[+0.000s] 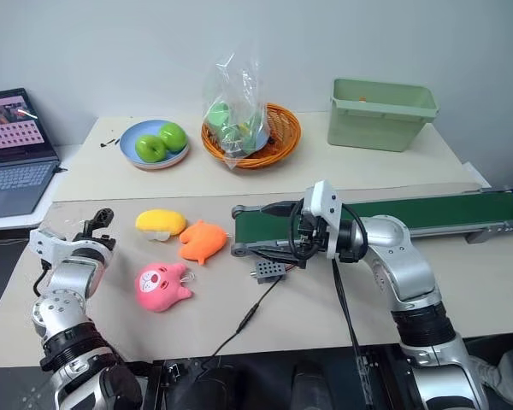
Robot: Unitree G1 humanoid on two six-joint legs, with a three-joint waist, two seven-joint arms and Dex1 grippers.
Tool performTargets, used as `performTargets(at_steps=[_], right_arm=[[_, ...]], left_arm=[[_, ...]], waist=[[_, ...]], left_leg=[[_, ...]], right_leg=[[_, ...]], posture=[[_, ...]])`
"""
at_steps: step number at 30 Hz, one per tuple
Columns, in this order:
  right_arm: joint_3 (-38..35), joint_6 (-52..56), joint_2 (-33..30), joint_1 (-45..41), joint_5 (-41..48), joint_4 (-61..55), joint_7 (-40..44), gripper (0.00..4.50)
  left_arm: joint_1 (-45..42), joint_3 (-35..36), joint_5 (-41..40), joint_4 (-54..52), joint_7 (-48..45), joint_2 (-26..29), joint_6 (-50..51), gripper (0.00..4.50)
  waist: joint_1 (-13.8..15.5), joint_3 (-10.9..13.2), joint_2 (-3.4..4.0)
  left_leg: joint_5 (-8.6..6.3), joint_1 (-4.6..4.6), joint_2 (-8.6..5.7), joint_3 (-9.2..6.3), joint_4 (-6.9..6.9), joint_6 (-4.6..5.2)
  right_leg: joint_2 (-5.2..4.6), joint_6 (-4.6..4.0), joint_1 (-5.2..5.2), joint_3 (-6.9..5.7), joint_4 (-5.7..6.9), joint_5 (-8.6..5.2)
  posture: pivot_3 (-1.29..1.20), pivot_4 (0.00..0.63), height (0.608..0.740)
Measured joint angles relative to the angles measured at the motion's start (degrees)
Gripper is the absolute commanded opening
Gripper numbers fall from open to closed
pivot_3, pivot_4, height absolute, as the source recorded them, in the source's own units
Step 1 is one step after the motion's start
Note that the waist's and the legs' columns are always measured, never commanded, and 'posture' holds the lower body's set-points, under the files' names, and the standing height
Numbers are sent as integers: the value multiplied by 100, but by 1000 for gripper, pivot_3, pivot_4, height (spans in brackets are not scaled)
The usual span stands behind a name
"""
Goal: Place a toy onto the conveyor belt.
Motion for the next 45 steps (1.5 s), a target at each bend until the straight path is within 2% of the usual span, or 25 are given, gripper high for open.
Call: performTargets(at_steps=[9, 15, 17, 20, 22, 24, 25, 27, 29, 32, 36, 40, 45], right_arm=[[-4, -5, 46, 11, -94, 0, -149, 4500], [-11, -5, 57, 89, -95, -2, -229, 4500], [-11, -5, 58, 110, -97, -22, -239, 4500], [-31, -4, 34, 190, -101, -43, -270, 4500], [-63, -2, 8, 207, -97, -43, -309, 4500], [-55, -2, 11, 184, -95, -35, -322, 4500], [-55, -2, 12, 183, -95, -32, -322, 4500], [-49, -2, 26, 181, -95, 19, -322, 4500], [-14, -3, 62, 174, -99, 65, -322, 4500], [12, -3, 105, 174, -99, 71, -319, 4500], [21, -2, 109, 174, -98, 81, -316, 4500], [21, -2, 107, 174, -98, 98, -304, 4500], [20, -2, 115, 174, -97, 146, -311, 4500]], left_arm=[[-163, -208, -207, 644, 282, 393, 338, 4458], [-28, -382, -195, 527, 39, 474, 321, 4458], [257, -460, -244, 300, -269, 712, 453, 4458], [1166, -497, -293, -306, -1325, 1649, 748, 4458], [2063, -553, -133, -956, -2187, 2339, 829, 4458], [3094, -862, 360, -1579, -2871, 2698, 652, 4458], [3422, -994, 566, -1729, -3038, 2704, 541, 4458], [4252, -1451, 1072, -1869, -3421, 2348, 283, 4458], [4689, -1786, 1358, -2003, -3663, 1877, -48, 4458], [5158, -2408, 2067, -2284, -3990, 1559, -789, 4458], [5141, -2628, 2524, -2306, -4104, 1115, -1510, 4458], [5023, -2511, 2724, -2496, -4181, 1137, -2009, 4458], [5271, -2549, 3037, -2848, -4363, 1229, -2327, 4458]], waist=[[12, 0, 0], [-5, 0, 0], [-53, 0, -2], [-162, 0, -4], [-176, 0, 1], [-157, -3, 15], [-153, -5, 24], [-94, -2, 31], [-35, 2, 9], [68, 1, 7], [82, 0, 6], [65, 0, 6], [31, 0, 6]], left_leg=[[-4, 9, 27, 12, 0, -5], [-2, 8, 30, 18, -1, -23], [-7, 8, 35, 22, -1, -27], [-15, 12, 49, 37, -8, -33], [-33, 22, 49, 40, -18, -3], [-47, 34, 49, 48, -22, 18], [-50, 42, 48, 54, -24, 24], [-55, 56, 49, 75, -29, 32], [-52, 54, 68, 74, -23, 27], [-52, 56, 74, 83, -18, 25], [-53, 51, 83, 88, -19, 27], [-53, 34, 90, 93, -19, 27], [-63, 34, 118, 113, -19, 27]], right_leg=[[31, -23, -1, 8, -1, 14], [32, -24, -6, 12, -3, 15], [36, -25, -13, 14, 0, 15], [45, -41, -30, 15, 8, 10], [44, -51, -30, 19, 11, 4], [43, -52, -17, 24, 6, 4], [42, -52, -10, 30, 2, 4], [40, -49, -2, 48, 3, 1], [48, -45, 5, 35, -2, -2], [47, -28, 17, 30, -5, -14], [48, -15, 11, 23, -10, -24], [53, -57, -6, 21, -11, 1], [79, -57, -4, 25, -36, 1]], posture=[[0, 150, 740], [0, 150, 740], [0, 150, 740], [0, 150, 740], [0, 150, 740], [0, 150, 740], [0, 150, 740], [0, 150, 740], [0, 150, 740], [0, 150, 740], [0, 150, 740], [0, 150, 740], [0, 150, 740]])
